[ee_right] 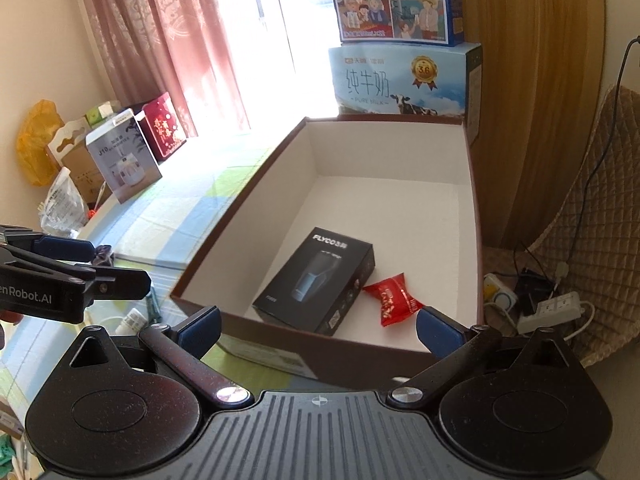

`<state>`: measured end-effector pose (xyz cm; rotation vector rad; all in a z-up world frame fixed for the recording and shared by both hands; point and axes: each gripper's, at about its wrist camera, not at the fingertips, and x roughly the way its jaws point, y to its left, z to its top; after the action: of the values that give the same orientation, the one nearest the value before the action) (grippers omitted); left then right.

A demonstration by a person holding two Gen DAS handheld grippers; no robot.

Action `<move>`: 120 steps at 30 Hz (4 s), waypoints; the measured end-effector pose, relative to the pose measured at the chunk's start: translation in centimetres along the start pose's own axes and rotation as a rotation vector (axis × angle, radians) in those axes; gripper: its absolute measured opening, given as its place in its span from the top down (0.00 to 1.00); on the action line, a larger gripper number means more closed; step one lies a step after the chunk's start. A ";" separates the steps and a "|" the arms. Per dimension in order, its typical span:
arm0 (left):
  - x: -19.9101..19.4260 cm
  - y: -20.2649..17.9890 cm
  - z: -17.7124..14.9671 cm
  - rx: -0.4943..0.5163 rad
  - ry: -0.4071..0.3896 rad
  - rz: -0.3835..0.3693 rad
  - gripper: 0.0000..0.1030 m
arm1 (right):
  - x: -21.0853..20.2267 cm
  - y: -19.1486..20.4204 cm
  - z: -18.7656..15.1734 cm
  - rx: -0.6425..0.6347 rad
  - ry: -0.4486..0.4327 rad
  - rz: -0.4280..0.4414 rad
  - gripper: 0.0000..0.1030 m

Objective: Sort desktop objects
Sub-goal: 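Withdraw both tools from the brown box back over the table, then grasp the cotton swab bag with the right tool while the left tool grasps the cream hair clip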

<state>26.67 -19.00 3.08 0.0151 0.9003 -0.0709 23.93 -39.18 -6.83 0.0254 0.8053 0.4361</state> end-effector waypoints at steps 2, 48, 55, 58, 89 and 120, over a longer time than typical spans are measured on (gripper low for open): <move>-0.4 0.2 -0.3 0.001 -0.004 0.001 0.09 | -0.2 0.5 -0.2 0.002 0.001 0.004 0.02; -4.4 18.6 -15.3 -0.214 0.192 0.143 0.10 | 7.1 16.9 -6.2 -0.037 0.241 0.199 0.02; -4.1 21.0 -15.8 -0.210 0.195 0.145 0.10 | 8.8 20.2 -6.6 -0.036 0.252 0.195 0.02; -3.8 22.2 -16.0 -0.208 0.198 0.145 0.10 | 9.8 21.5 -6.8 -0.022 0.261 0.186 0.02; 1.2 29.5 -15.3 -0.034 0.210 0.038 0.10 | 17.1 28.5 -9.1 -0.023 0.302 0.082 0.76; 8.6 24.9 -13.9 0.363 0.170 -0.217 0.18 | 9.3 16.7 -11.0 0.236 0.303 -0.161 0.77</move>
<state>22.84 5.97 -12.74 0.2652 1.0463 -0.4402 15.71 -21.97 -17.81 0.1148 1.1452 0.1920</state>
